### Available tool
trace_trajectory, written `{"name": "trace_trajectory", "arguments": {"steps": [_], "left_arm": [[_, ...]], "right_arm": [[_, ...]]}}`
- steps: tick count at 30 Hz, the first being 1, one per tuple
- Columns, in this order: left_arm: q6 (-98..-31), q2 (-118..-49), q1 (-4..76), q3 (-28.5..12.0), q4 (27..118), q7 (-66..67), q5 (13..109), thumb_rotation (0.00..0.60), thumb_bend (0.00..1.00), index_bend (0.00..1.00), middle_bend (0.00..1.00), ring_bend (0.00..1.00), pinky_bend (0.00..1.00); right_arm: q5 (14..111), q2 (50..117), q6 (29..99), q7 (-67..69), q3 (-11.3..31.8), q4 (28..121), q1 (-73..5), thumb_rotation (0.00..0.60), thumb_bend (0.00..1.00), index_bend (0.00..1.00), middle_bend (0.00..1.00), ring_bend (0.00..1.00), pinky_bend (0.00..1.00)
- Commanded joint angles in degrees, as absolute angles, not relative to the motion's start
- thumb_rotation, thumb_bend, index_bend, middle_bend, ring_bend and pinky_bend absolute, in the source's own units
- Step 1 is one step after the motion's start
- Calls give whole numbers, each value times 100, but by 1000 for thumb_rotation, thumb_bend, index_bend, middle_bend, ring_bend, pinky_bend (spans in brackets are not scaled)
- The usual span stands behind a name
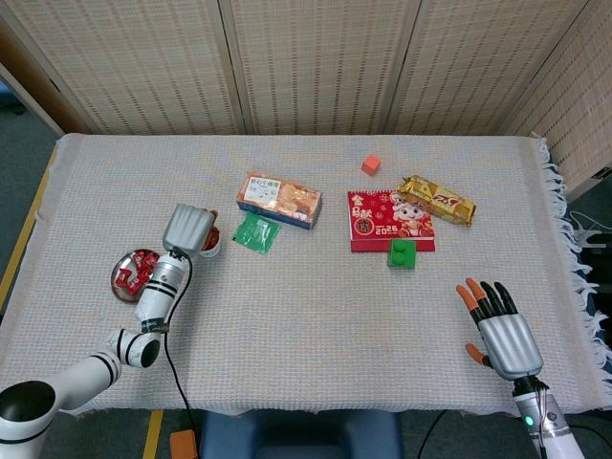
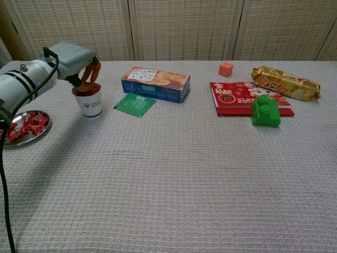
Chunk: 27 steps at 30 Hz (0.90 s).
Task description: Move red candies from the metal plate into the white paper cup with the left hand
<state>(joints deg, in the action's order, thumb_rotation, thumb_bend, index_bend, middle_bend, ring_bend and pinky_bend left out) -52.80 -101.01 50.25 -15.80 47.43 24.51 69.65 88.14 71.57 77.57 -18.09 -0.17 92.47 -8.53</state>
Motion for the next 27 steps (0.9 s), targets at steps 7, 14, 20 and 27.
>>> {"name": "trace_trajectory", "arguments": {"steps": [7, 14, 20, 27], "left_arm": [[-5339, -10229, 5109, -1502, 4617, 2242, 7058, 600, 409, 400, 423, 830, 1000], [-5570, -10084, 5069, -1528, 4829, 2140, 7104, 600, 402, 322, 325, 820, 1000], [-5711, -9850, 4939, -1516, 5134, 2213, 7056, 600, 402, 317, 320, 820, 1000], [-5949, -9596, 4785, -1474, 5543, 2247, 7088, 600, 400, 316, 320, 821, 1000]], "right_arm": [[8840, 7131, 7801, -1790, -33, 9266, -838, 600, 116, 0, 0, 0, 0], [8856, 7126, 7819, -1801, -44, 9277, -831, 600, 116, 0, 0, 0, 0], [8861, 7145, 7821, -1832, -51, 9275, -831, 600, 116, 0, 0, 0, 0], [8864, 7161, 7800, -1860, -62, 9271, -841, 600, 116, 0, 0, 0, 0]]}}
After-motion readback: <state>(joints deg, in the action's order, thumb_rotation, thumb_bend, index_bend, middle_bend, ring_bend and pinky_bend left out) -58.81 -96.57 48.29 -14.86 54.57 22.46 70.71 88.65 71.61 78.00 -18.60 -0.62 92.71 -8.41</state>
